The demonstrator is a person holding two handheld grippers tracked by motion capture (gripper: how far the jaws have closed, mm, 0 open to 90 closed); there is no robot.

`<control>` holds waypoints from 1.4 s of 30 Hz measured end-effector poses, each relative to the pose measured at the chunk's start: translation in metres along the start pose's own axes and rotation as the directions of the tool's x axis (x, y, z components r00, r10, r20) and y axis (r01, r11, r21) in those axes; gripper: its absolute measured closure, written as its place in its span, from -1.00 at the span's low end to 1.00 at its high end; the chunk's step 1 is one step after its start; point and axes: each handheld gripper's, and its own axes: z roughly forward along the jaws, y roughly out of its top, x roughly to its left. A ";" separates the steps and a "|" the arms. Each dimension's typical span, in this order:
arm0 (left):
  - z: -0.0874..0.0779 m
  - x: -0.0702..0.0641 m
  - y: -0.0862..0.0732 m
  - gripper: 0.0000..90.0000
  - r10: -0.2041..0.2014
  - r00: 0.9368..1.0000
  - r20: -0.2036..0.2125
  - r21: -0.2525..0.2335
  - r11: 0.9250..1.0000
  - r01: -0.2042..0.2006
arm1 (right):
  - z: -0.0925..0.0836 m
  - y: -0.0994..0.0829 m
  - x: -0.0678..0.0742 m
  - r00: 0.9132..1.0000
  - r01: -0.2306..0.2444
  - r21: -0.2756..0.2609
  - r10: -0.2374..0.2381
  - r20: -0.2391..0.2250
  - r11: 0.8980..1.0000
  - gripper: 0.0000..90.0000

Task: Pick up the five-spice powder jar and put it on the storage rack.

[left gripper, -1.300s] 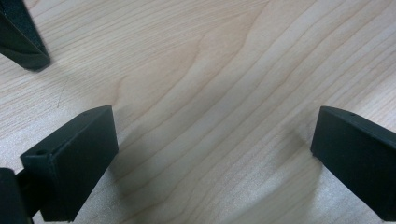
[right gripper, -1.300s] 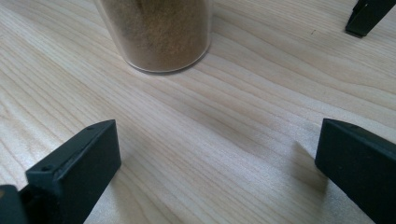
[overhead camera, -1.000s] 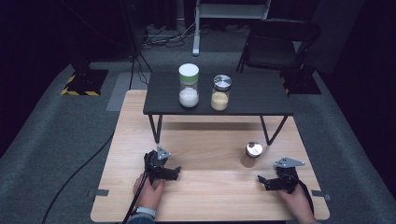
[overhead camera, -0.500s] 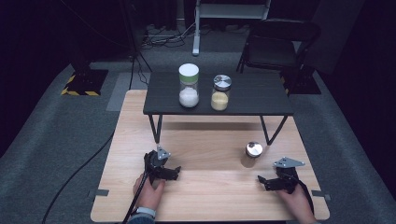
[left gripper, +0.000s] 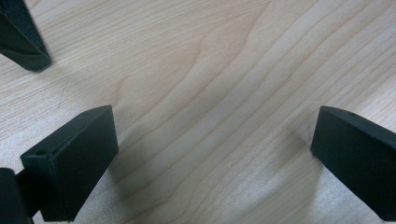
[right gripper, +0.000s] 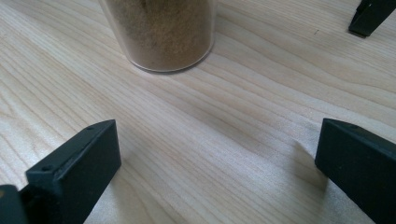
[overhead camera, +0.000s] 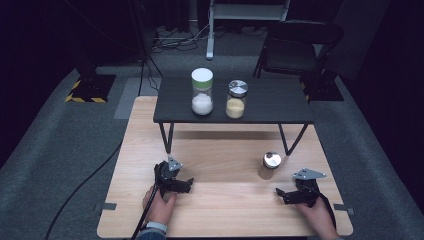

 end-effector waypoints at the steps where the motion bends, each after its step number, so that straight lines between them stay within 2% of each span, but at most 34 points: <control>1: 0.000 0.000 0.000 -0.99 0.000 1.000 0.000 0.000 1.000 0.000 | 0.000 0.000 0.000 1.000 0.000 0.000 0.000 0.000 1.000 -1.00; 22: 0.000 0.000 0.000 -0.99 0.000 1.000 0.000 0.000 1.000 0.000 | -0.003 -0.004 0.000 1.000 0.003 -0.007 -0.003 -0.007 1.000 -0.96; 24: 0.000 0.000 0.000 -0.99 0.001 1.000 0.000 0.000 1.000 -0.001 | -0.006 -0.007 -0.001 1.000 0.009 -0.029 -0.009 -0.012 1.000 -0.96; 27: 0.000 0.000 0.000 -0.99 0.000 1.000 0.000 0.000 1.000 0.000 | -0.013 -0.014 0.001 1.000 0.018 -0.099 -0.019 -0.006 0.995 -0.96; 29: 0.000 0.000 0.000 -0.99 0.001 1.000 0.000 0.000 1.000 -0.001 | -0.019 -0.020 0.003 1.000 0.025 -0.162 -0.026 -0.002 0.987 -0.96; 33: 0.000 0.000 0.000 -0.99 0.000 1.000 0.000 0.000 1.000 0.000 | -0.032 -0.032 0.008 0.999 0.037 -0.286 -0.036 0.008 0.958 -0.97; 37: 0.000 0.000 0.000 -0.99 0.000 1.000 0.001 0.000 1.000 0.000 | -0.042 -0.043 0.010 0.999 0.040 -0.386 -0.040 0.009 0.921 -0.97; 38: 0.000 0.000 0.000 -0.99 0.000 1.000 0.000 0.000 1.000 0.000 | -0.045 -0.047 0.011 0.999 0.041 -0.415 -0.040 0.012 0.909 -0.97; 41: 0.000 0.000 0.000 -0.99 0.000 1.000 0.000 0.000 1.000 0.000 | -0.049 -0.052 0.012 0.999 0.042 -0.461 -0.041 0.012 0.886 -0.97; 42: 0.000 0.000 0.000 -0.99 0.000 1.000 0.000 0.000 1.000 0.000 | -0.049 -0.053 0.012 0.999 0.040 -0.467 -0.040 0.010 0.884 -0.97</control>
